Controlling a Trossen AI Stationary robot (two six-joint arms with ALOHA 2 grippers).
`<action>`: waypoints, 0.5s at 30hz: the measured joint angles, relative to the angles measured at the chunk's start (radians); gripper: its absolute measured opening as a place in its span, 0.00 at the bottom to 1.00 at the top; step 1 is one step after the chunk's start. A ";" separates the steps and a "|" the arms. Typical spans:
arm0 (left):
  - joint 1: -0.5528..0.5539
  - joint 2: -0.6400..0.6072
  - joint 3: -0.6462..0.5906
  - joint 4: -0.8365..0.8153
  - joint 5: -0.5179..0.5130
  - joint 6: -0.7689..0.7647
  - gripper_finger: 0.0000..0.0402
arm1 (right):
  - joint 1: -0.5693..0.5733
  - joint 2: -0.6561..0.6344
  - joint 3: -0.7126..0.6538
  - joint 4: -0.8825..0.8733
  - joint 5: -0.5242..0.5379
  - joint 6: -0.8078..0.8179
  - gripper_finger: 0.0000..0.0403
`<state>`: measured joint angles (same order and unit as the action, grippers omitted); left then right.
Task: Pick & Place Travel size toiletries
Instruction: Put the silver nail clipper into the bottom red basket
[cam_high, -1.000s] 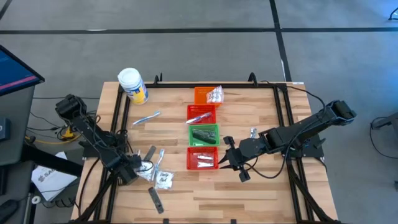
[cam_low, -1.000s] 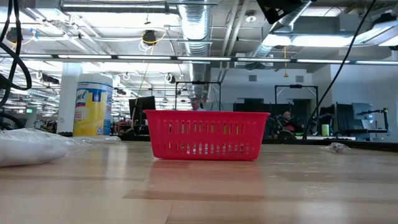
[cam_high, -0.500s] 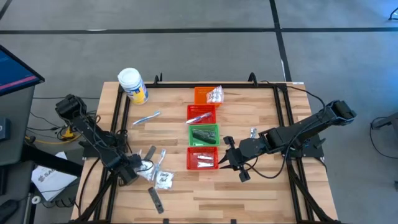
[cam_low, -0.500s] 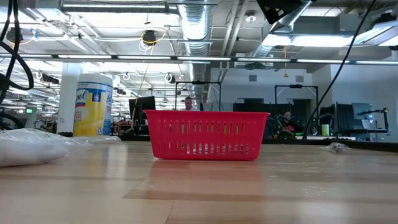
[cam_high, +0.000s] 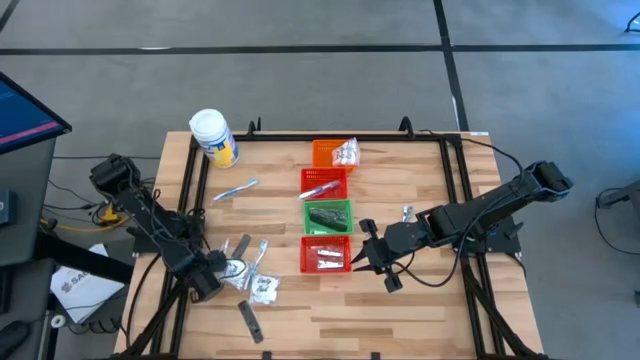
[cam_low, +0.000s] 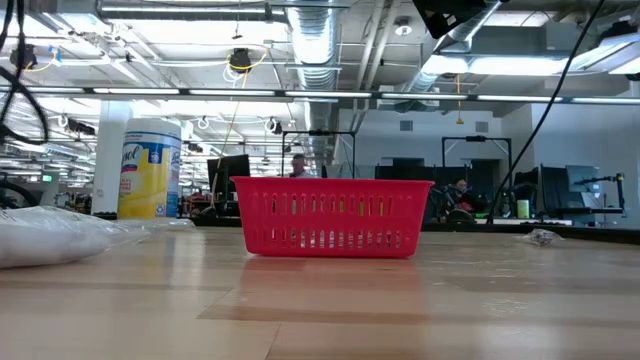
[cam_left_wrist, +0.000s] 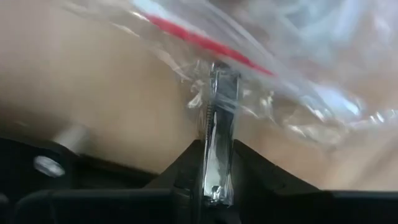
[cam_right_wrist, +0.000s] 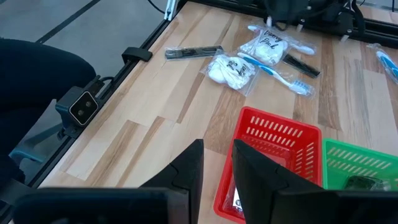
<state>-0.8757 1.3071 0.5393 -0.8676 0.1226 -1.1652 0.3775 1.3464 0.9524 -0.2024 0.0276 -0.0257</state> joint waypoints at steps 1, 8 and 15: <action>0.000 0.000 0.006 -0.001 0.010 -0.001 0.15 | 0.000 0.000 0.000 0.000 0.000 0.000 0.19; 0.000 -0.002 0.040 -0.020 0.021 -0.022 0.14 | 0.000 0.000 0.000 0.000 0.000 0.000 0.19; 0.000 -0.003 0.092 -0.053 0.052 -0.029 0.14 | 0.000 0.000 0.000 0.000 0.000 0.000 0.19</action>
<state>-0.8753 1.3041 0.6308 -0.9207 0.1746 -1.1942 0.3775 1.3464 0.9525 -0.2020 0.0276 -0.0257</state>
